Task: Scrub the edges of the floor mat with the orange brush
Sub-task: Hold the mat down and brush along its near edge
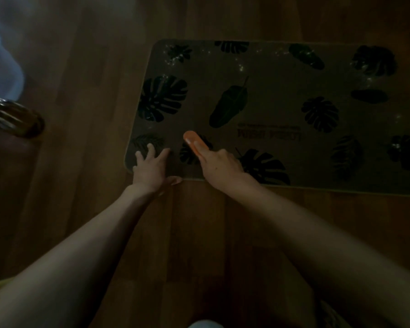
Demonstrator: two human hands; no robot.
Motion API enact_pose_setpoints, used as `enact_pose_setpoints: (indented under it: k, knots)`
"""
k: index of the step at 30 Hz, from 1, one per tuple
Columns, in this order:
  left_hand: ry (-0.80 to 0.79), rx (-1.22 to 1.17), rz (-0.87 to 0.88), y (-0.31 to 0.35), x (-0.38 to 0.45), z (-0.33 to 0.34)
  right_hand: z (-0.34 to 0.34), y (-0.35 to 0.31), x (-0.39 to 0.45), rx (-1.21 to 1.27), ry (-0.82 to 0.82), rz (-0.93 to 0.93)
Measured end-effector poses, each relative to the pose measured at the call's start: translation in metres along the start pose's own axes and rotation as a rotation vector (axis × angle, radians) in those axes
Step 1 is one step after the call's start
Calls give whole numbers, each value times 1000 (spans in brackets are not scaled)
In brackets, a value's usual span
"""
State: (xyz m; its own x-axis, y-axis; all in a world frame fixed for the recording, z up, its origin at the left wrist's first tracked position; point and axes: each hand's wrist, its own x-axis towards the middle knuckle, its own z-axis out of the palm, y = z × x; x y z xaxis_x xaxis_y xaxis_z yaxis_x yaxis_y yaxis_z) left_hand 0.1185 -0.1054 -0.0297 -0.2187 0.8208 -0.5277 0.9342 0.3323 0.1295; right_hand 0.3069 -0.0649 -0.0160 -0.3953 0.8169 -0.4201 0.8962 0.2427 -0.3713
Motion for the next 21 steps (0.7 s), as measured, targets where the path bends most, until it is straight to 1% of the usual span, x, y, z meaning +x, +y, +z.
enact_pose_setpoints:
  k: [3,5,8,10,12,15,16,18,21]
  knots:
    - [0,49,41,-13,-3,-1,7,-2,-9,24,37,-7]
    - [25,29,47,-13,-6,-1,25,1,-29,19,56,-13]
    - [80,-25,32,-11,-9,-5,47,12,-58,175,-10,-28]
    - [107,-58,42,-11,-13,-7,50,17,-71,199,-45,-53]
    - [132,-108,53,-17,-15,-10,42,15,-69,148,-50,-66]
    - [217,-199,23,-41,-18,-14,24,4,-45,-38,-14,-86]
    - [241,-183,1,-47,-18,-14,20,-1,-38,-78,-13,-94]
    - [273,-119,-76,-55,-20,-12,17,-12,-24,-109,-14,-124]
    - [263,-156,-110,-57,-17,-10,15,-31,-4,-122,-12,-167]
